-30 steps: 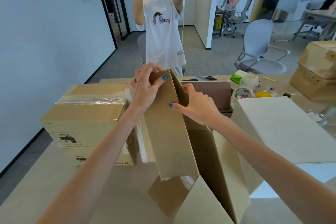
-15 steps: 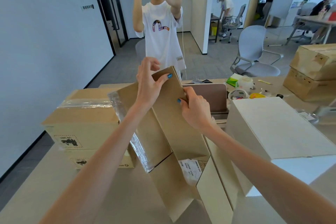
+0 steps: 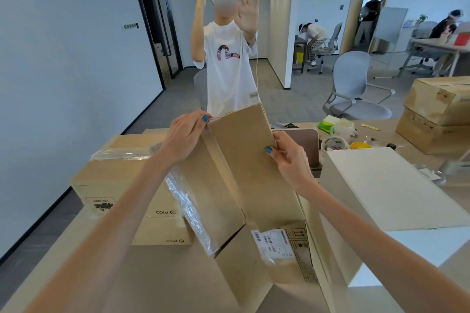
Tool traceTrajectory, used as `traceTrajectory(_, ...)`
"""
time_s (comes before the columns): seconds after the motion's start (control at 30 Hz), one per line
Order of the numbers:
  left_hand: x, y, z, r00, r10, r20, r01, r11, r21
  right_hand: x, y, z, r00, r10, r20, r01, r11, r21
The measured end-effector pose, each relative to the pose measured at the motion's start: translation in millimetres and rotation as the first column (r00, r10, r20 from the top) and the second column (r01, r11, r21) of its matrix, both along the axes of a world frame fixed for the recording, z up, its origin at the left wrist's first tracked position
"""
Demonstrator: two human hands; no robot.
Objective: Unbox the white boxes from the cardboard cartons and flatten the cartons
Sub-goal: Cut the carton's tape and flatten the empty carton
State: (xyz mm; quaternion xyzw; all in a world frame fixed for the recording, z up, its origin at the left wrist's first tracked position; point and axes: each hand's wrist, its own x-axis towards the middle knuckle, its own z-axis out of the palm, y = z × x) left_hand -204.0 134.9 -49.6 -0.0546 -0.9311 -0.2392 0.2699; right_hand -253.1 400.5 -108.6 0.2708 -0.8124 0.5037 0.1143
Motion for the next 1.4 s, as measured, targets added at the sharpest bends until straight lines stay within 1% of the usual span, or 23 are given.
traceTrajectory(0.1, 2, -4, 0, 0.998, -0.054, -0.007, 0.055, 0.996, 0.073, 4, 2, 5, 1.0, 0.013, 0.017, -0.012, 1.0, -0.024)
traceTrajectory(0.2, 4, -2, 0, 0.998, -0.046, -0.043, 0.049, 0.997, 0.063, 5, 7, 11, 0.996, 0.075, 0.054, -0.074, 0.997, -0.028)
traceTrajectory(0.33, 11, 3, 2, 0.997, -0.05, -0.053, 0.055, 0.994, 0.094, 8, 23, 31, 0.993, 0.104, 0.063, -0.106, 0.994, 0.033)
traceTrajectory(0.43, 14, 14, 7, 0.997, -0.013, -0.074, 0.017, 0.999, 0.052, 13, 30, 60, 0.981, 0.182, 0.071, -0.183, 0.983, 0.018)
traceTrajectory(0.53, 19, 22, 13, 0.994, -0.016, -0.107, 0.014, 1.0, -0.022, 18, 31, 88, 0.979, 0.204, 0.014, -0.204, 0.978, 0.034)
traceTrajectory(0.6, 24, 24, 18, 0.994, -0.008, -0.105, 0.002, 0.998, -0.059, 20, 33, 99, 0.983, 0.184, -0.013, -0.183, 0.981, 0.072)
traceTrajectory(0.67, 30, 26, 22, 0.995, -0.011, -0.103, 0.0, 0.995, -0.098, 20, 37, 110, 0.985, 0.17, -0.022, -0.165, 0.975, 0.151)
traceTrajectory(0.8, 45, 35, 30, 0.994, -0.013, -0.107, -0.005, 0.986, -0.17, 26, 48, 132, 0.979, 0.203, 0.016, -0.2, 0.943, 0.267)
traceTrajectory(0.87, 52, 44, 35, 0.992, -0.036, -0.121, 0.011, 0.981, -0.195, 32, 51, 146, 0.981, 0.193, -0.007, -0.179, 0.92, 0.348)
traceTrajectory(0.9, 57, 50, 37, 0.989, -0.05, -0.136, 0.02, 0.975, -0.219, 34, 53, 152, 0.982, 0.183, -0.042, -0.149, 0.894, 0.422)
traceTrajectory(0.93, 61, 56, 40, 0.987, -0.056, -0.15, 0.016, 0.966, -0.256, 36, 54, 159, 0.981, 0.175, -0.082, -0.108, 0.847, 0.521)
traceTrajectory(0.97, 66, 63, 43, 0.985, -0.051, -0.163, 0.0, 0.953, -0.302, 38, 56, 164, 0.979, 0.168, -0.116, -0.059, 0.778, 0.626)
traceTrajectory(1.03, 77, 76, 51, 0.979, -0.038, -0.199, -0.041, 0.925, -0.377, 44, 61, 172, 0.961, 0.157, -0.226, 0.087, 0.605, 0.791)
traceTrajectory(1.07, 85, 83, 56, 0.975, -0.041, -0.219, -0.053, 0.913, -0.405, 49, 63, 175, 0.939, 0.16, -0.305, 0.183, 0.517, 0.836)
traceTrajectory(1.1, 92, 90, 60, 0.971, -0.044, -0.236, -0.064, 0.9, -0.43, 54, 65, 176, 0.911, 0.172, -0.374, 0.265, 0.452, 0.852)
traceTrajectory(1.13, 98, 95, 63, 0.967, -0.047, -0.251, -0.074, 0.889, -0.452, 59, 67, 177, 0.892, 0.18, -0.416, 0.313, 0.418, 0.853)
traceTrajectory(1.2, 113, 108, 70, 0.958, -0.035, -0.283, -0.111, 0.87, -0.481, 74, 76, 176, 0.894, 0.175, -0.412, 0.307, 0.429, 0.85)
traceTrajectory(1.23, 121, 115, 73, 0.954, -0.019, -0.299, -0.136, 0.862, -0.488, 81, 82, 173, 0.901, 0.178, -0.396, 0.281, 0.457, 0.844)
traceTrajectory(1.33, 148, 130, 83, 0.935, 0.008, -0.355, -0.209, 0.821, -0.531, 102, 100, 164, 0.905, 0.16, -0.394, 0.229, 0.598, 0.768)
traceTrajectory(1.37, 156, 135, 86, 0.929, 0.007, -0.371, -0.231, 0.795, -0.561, 109, 105, 162, 0.895, 0.168, -0.412, 0.231, 0.615, 0.754)
traceTrajectory(1.4, 164, 140, 88, 0.925, 0.014, -0.381, -0.254, 0.767, -0.589, 117, 109, 160, 0.884, 0.181, -0.431, 0.246, 0.605, 0.757)
